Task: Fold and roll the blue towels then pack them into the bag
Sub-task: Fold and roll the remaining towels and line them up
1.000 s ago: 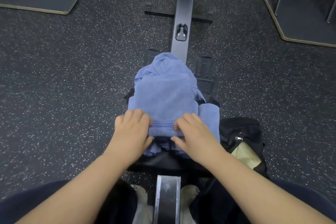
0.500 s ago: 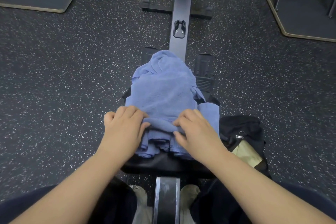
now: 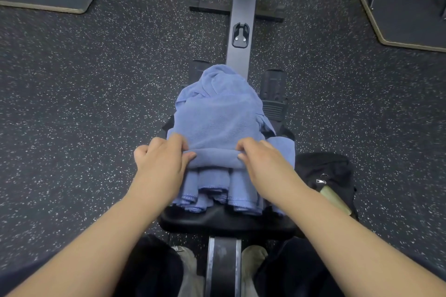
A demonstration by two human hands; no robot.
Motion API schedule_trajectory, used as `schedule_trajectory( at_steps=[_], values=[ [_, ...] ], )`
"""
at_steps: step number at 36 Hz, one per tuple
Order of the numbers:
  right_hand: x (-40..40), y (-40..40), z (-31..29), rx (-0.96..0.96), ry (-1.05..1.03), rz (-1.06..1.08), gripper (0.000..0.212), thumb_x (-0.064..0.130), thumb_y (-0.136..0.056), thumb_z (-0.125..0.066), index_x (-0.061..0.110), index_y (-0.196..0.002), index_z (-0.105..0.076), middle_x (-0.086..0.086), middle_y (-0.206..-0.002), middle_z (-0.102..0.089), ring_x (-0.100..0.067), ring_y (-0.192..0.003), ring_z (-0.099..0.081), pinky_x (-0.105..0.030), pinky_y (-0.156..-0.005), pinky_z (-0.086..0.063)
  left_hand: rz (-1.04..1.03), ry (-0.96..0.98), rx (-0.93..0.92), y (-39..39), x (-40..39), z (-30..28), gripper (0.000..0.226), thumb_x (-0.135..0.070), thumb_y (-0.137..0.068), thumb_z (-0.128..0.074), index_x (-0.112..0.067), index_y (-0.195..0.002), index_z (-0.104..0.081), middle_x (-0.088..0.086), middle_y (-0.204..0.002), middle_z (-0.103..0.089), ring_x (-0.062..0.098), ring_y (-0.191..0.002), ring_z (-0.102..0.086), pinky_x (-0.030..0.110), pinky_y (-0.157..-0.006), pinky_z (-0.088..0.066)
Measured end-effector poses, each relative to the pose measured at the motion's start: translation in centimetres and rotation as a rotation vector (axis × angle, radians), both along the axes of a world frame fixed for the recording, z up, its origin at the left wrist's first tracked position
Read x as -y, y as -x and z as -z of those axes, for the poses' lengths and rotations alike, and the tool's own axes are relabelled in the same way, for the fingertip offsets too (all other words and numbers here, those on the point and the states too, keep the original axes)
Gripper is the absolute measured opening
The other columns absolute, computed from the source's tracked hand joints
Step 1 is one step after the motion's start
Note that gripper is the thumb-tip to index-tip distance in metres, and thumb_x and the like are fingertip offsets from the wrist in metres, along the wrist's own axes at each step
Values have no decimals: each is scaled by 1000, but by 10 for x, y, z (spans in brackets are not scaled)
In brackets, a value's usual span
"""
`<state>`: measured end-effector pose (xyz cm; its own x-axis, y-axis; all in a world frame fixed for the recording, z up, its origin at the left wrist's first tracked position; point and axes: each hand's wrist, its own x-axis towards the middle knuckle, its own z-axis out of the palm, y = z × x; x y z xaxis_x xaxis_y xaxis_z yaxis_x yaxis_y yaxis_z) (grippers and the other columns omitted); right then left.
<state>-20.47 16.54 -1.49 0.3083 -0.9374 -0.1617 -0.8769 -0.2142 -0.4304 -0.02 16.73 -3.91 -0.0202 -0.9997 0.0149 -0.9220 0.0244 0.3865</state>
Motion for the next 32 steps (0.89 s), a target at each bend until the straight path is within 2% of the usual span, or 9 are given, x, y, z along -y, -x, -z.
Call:
schedule_trajectory(
  at_steps=[3,7,12,16,19,23,26,29,32],
  values=[
    [4,-2,1,-9,0,19,20,22,-104,-31,14,-111,-47,3,-90,-41,-22,-98,-40,-32,-74,-24,-10,-12,49,0,3,1,13,-36,-99,-43,-23,-96,-43,0,-90,-54,23,-98,-44,34,-83,-17],
    [6,-4,13,-4,91,25,17,22,-102,-35,15,-105,-51,0,-99,-52,-23,-97,-43,-32,-77,-25,17,13,90,-1,5,-3,11,-33,-99,-44,-24,-91,-44,-9,-78,-47,20,-88,-42,32,-75,-12],
    [7,-3,25,20,234,59,14,16,-97,-47,13,-90,-59,0,-90,-49,-23,-84,-46,-32,-73,-25,87,139,50,-5,3,-1,19,-9,-84,-67,-21,-82,-54,-5,-83,-52,21,-80,-47,29,-69,-8],
    [5,-4,34,-26,425,120,6,15,-82,-58,16,-78,-63,0,-79,-53,-25,-77,-46,-34,-64,-36,99,217,47,-4,3,-5,30,5,-72,-63,-25,-75,-61,-5,-87,-53,16,-83,-35,26,-72,-7],
    [3,-6,33,71,453,101,11,6,-78,-57,14,-82,-62,-2,-82,-53,-20,-80,-38,-32,-67,-36,114,212,80,-2,2,-4,28,-1,-67,-54,-25,-76,-64,-4,-84,-54,17,-82,-35,27,-69,-5],
    [0,-13,31,180,402,46,23,9,-73,-33,10,-78,-56,-7,-81,-51,-19,-78,-37,-26,-63,-32,96,209,109,3,1,2,21,-15,-71,-46,-21,-78,-64,0,-83,-55,19,-80,-35,29,-67,-8],
    [-1,-15,36,162,421,48,19,11,-72,-36,9,-77,-55,-7,-80,-51,-20,-78,-35,-29,-67,-31,96,160,73,4,-2,5,27,-34,-68,-42,-21,-84,-60,0,-89,-53,19,-86,-35,31,-69,-13],
    [-3,-15,39,113,407,74,17,12,-68,-46,12,-84,-52,-4,-86,-50,-21,-81,-36,-32,-71,-33,126,151,92,2,-2,8,33,-39,-65,-45,-20,-89,-56,0,-93,-51,20,-88,-35,29,-69,-10],
    [-3,-14,41,57,417,70,39,6,-57,-67,15,-91,-49,-4,-90,-52,-21,-84,-36,-31,-70,-29,120,187,113,1,-1,13,31,-30,-63,-56,-18,-92,-56,4,-93,-52,23,-88,-36,32,-72,-16]
  ],
)
